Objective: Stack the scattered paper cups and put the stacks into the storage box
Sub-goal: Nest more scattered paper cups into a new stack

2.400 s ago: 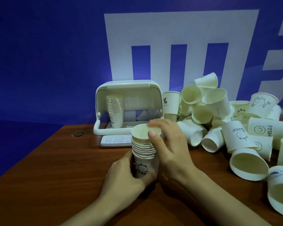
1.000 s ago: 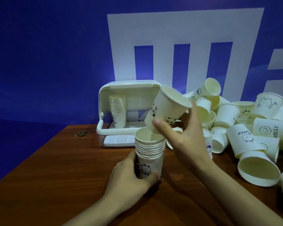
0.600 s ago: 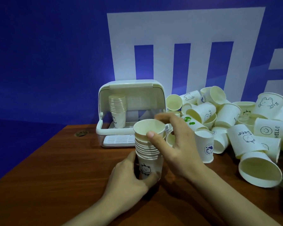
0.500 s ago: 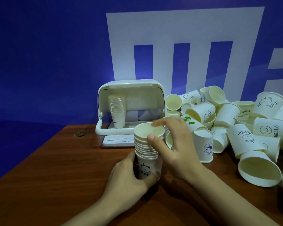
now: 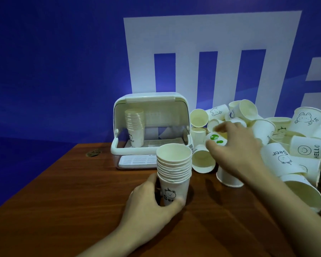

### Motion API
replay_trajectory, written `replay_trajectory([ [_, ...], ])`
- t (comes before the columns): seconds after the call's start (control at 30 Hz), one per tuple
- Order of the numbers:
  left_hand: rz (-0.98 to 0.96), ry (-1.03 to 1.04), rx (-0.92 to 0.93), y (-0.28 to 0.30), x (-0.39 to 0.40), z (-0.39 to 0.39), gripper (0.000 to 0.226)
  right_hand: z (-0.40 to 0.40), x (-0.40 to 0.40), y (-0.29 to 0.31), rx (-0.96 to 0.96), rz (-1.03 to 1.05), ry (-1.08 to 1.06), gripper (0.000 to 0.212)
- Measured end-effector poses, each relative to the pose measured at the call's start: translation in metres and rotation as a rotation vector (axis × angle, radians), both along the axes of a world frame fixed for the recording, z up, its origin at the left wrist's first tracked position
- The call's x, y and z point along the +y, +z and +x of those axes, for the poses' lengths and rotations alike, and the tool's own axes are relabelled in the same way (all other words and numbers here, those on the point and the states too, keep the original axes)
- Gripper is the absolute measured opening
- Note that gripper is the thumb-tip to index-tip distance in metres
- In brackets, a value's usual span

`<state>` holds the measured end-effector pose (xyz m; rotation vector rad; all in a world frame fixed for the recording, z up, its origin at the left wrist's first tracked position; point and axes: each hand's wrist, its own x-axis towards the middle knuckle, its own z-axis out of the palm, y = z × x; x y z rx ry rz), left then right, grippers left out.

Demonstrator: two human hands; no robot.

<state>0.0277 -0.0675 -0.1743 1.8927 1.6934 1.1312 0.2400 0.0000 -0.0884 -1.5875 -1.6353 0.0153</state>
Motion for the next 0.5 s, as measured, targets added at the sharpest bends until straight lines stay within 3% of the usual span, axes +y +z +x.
replay_trajectory([
  [0.1, 0.004, 0.005, -0.006, -0.001, -0.001, 0.001, 0.057, 0.017, 0.003, -0.003, -0.416, -0.215, -0.284, 0.064],
  [0.2, -0.001, 0.006, -0.002, -0.001, -0.001, 0.000, 0.055, 0.022, 0.005, -0.009, -0.537, -0.376, -0.324, 0.069],
  [0.33, 0.005, 0.008, 0.007, -0.001, 0.000, 0.000, 0.054, 0.026, 0.006, -0.005, -0.573, -0.384, -0.301, 0.065],
  [0.5, 0.021, 0.010, 0.024, -0.003, 0.001, 0.000, 0.055, 0.027, -0.013, 0.019, -0.318, -0.360, -0.172, 0.047],
])
